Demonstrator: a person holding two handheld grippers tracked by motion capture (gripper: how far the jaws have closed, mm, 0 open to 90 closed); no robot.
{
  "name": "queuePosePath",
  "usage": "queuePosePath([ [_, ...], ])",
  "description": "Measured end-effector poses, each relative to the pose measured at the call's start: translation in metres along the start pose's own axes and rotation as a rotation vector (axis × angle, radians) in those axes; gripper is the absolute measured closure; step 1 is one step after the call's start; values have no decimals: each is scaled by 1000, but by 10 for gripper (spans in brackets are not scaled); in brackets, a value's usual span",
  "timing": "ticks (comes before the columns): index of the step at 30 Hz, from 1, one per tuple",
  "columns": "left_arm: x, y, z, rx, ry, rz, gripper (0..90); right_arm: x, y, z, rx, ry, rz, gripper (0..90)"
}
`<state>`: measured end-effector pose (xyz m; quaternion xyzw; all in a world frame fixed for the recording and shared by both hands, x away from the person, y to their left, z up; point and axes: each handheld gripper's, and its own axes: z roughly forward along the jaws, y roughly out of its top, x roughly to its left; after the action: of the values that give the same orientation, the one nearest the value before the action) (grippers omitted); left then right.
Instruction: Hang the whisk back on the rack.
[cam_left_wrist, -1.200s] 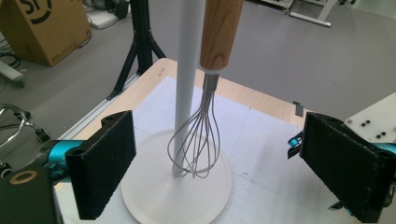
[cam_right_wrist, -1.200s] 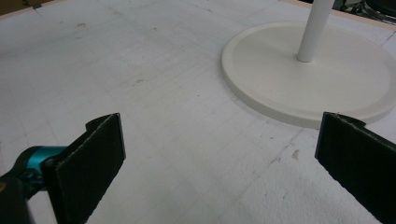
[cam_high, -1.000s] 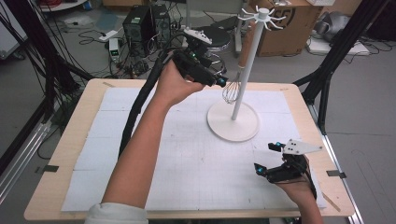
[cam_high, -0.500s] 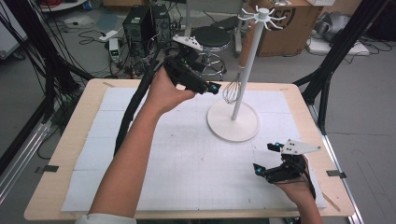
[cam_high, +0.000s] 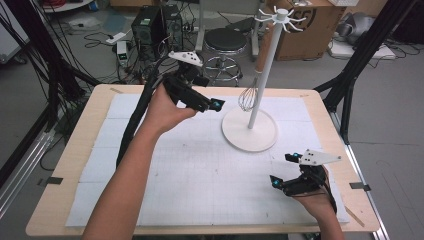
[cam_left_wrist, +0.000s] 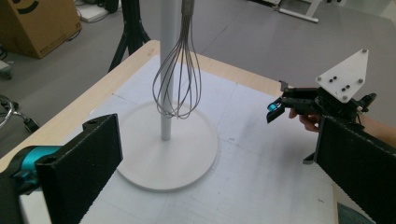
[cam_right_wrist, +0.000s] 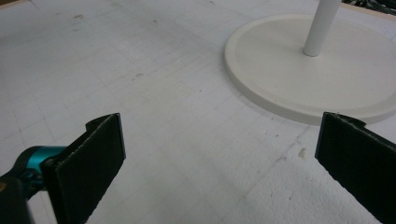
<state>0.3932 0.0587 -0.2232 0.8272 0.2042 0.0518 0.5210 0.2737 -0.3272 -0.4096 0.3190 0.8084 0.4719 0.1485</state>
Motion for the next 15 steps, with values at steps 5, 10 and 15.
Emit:
queuePosePath([
  [5,1,-15,-7,-3,8,-10,16,0,0,1,2,2,-2,5],
  [10,4,-30,-14,-10,12,-30,16,1,0,2,7,0,-3,5],
  [15,5,-43,-17,-11,13,-42,16,2,1,4,16,2,-3,6],
])
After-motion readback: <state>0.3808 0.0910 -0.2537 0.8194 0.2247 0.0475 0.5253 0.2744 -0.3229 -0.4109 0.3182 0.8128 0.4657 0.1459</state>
